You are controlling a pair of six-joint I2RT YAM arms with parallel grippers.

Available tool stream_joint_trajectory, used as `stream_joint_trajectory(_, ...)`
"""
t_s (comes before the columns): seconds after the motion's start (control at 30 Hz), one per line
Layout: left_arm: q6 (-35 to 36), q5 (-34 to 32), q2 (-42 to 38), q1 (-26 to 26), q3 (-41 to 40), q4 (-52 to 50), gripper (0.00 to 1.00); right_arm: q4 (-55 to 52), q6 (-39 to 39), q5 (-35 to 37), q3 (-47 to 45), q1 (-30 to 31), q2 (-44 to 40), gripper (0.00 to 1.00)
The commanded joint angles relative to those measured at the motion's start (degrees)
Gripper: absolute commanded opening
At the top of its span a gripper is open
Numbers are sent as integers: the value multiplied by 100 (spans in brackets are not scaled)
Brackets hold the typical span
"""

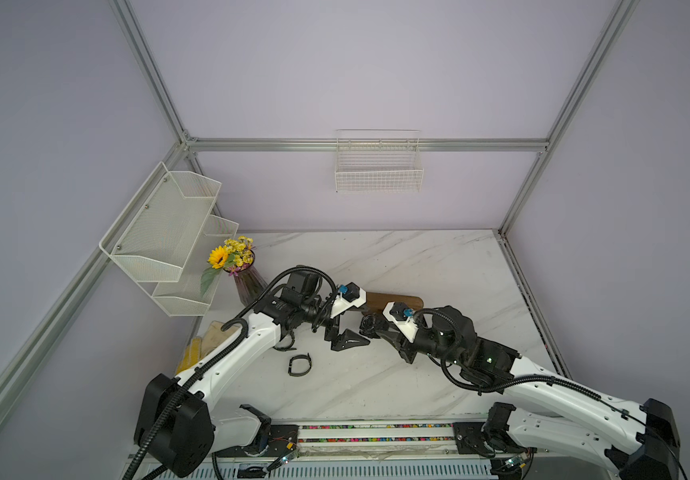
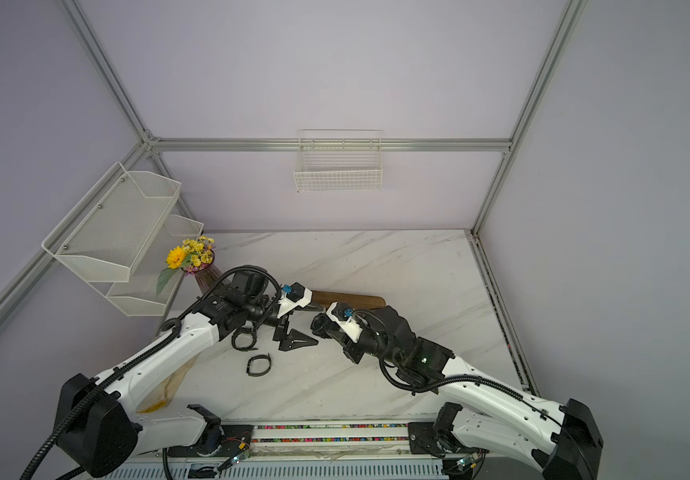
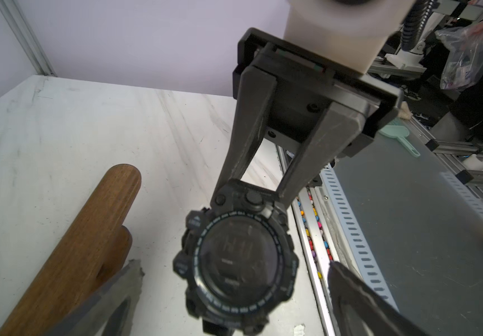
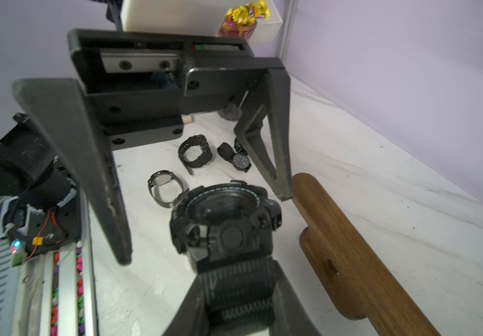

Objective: Place watch on stand
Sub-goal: Pick up the watch at the center of the board.

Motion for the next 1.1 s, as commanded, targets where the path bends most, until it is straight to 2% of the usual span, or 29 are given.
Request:
stream_joint_trajectory(0.0, -1432, -767, -298, -18, -304, 1841, 100, 973, 89, 1052, -306, 110, -44, 10)
stream_joint_trajectory(0.03, -2024, -1319, -384, -18, -533, 2405, 100, 1201, 158, 1302, -412, 135, -38, 10)
stream_joint_trajectory(0.13, -2703, -2296, -567, -18, -1162, 3490, 100, 1926, 388, 1823, -705, 144, -12, 10)
stream_joint_trajectory(0.3, -3046, -2686, -685, -30, -1545, 3824, 100, 2774, 497, 2093, -991, 190, 133, 10)
stream_joint_trajectory(0.53, -3549, -2096, -303, -12, -1926, 4769, 99, 3299, 832, 1739, -1072, 193, 8, 10)
stream_joint_trajectory(0.8, -4261, -1226, 168, -18, -1789, 5665, 73, 3634, 1117, 1515, -1150, 254, -129, 10)
stream_joint_trajectory(1.07, -5288, -537, 643, -131, -1815, 7162, 63, 4190, 1156, 1613, -1241, 360, 223, 10)
